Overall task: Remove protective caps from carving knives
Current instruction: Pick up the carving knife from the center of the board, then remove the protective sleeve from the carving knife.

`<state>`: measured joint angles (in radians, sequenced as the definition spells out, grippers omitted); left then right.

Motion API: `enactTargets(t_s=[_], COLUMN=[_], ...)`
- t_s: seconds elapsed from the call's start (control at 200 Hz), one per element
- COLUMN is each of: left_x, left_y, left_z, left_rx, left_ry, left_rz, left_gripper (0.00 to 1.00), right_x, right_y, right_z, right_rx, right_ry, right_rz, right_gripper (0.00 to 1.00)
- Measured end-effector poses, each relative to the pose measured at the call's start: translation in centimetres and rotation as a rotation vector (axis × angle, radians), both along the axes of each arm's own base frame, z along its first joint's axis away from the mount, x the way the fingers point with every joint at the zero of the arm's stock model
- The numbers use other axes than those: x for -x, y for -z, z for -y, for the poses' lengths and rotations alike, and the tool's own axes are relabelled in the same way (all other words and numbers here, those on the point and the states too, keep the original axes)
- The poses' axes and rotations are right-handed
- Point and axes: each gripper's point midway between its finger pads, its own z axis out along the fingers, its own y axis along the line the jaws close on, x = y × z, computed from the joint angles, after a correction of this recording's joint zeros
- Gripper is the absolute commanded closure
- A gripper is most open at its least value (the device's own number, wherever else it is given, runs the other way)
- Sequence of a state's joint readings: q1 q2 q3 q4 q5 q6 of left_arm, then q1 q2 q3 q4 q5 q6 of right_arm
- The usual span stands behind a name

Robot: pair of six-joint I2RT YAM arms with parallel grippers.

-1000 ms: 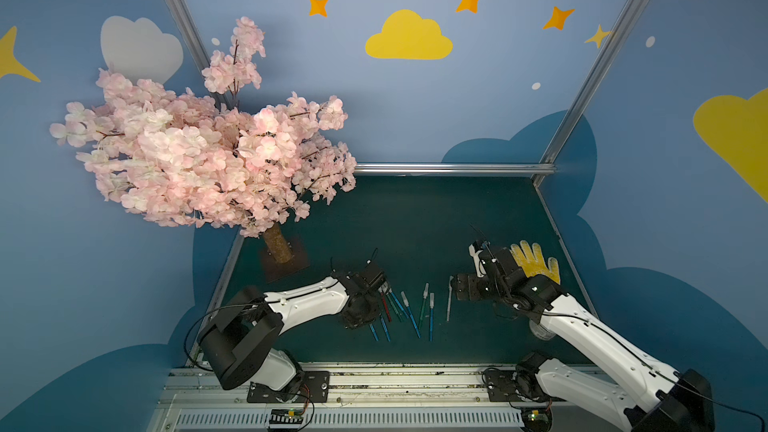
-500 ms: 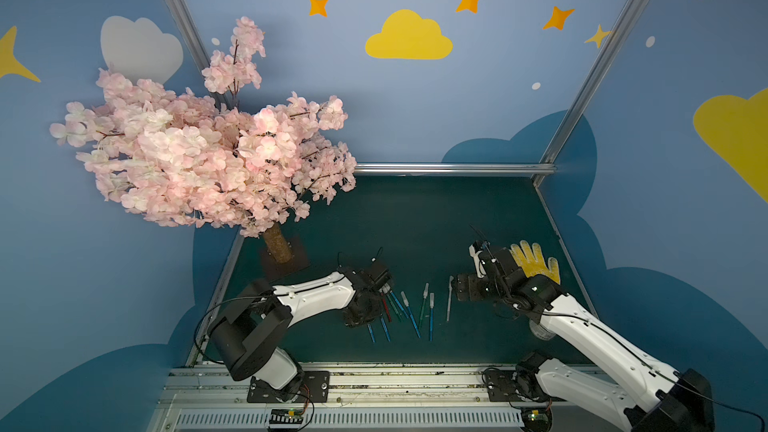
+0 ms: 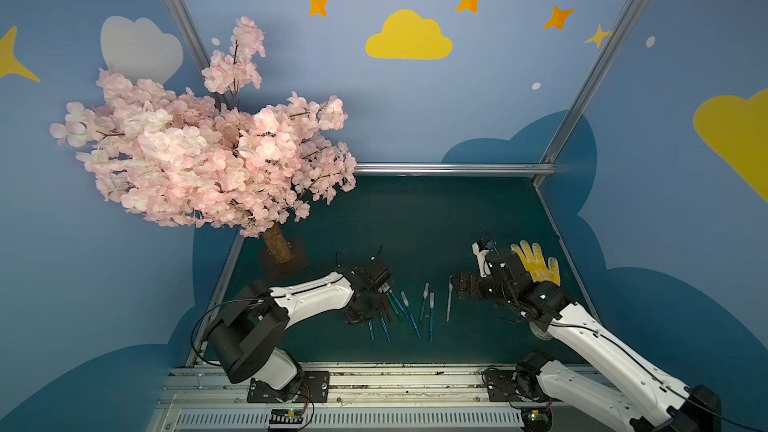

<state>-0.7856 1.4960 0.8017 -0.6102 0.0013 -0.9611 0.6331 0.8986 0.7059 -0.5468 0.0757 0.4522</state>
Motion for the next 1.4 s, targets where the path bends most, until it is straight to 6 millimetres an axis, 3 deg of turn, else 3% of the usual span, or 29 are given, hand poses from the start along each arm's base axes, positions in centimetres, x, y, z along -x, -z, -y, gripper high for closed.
enactTargets(t_s=[0.285,0.496,0.741,1.196,1.402], left_x=[-2.4,-1.8,-1.6,-1.8,-1.9], left_y=[-5.4,-7.8,-9.9,-9.8,-9.7], left_z=[4.8,7.3,8.7,8.8,8.7], left_rx=[0.281,0.464,0.567,0.563,0.559], left_ry=[0.182,0.3,0.36,0.348,0.346], left_rz=[0.222,0.299,0.343,0.346,0.346], left_gripper=[0.92,0.92,0.91,0.92,0.92], right_x=[0.0,-0.5,-1.1,-1.8,-1.6], right_y=[-1.3,-2.2,-2.2,-3.0,-2.4], right_z=[-3.2,-6.6,-9.6,-12.5,-14.1], right_rx=[-0.192,-0.363,-0.478,-0.49,-0.438], right_ry=[-0.038,-0.086,-0.126,-0.137,-0.146], right_rz=[-0.065,-0.14,-0.257,-0.326,-0.342], right_gripper=[0.21,0.35,0.47,0.58,0.62])
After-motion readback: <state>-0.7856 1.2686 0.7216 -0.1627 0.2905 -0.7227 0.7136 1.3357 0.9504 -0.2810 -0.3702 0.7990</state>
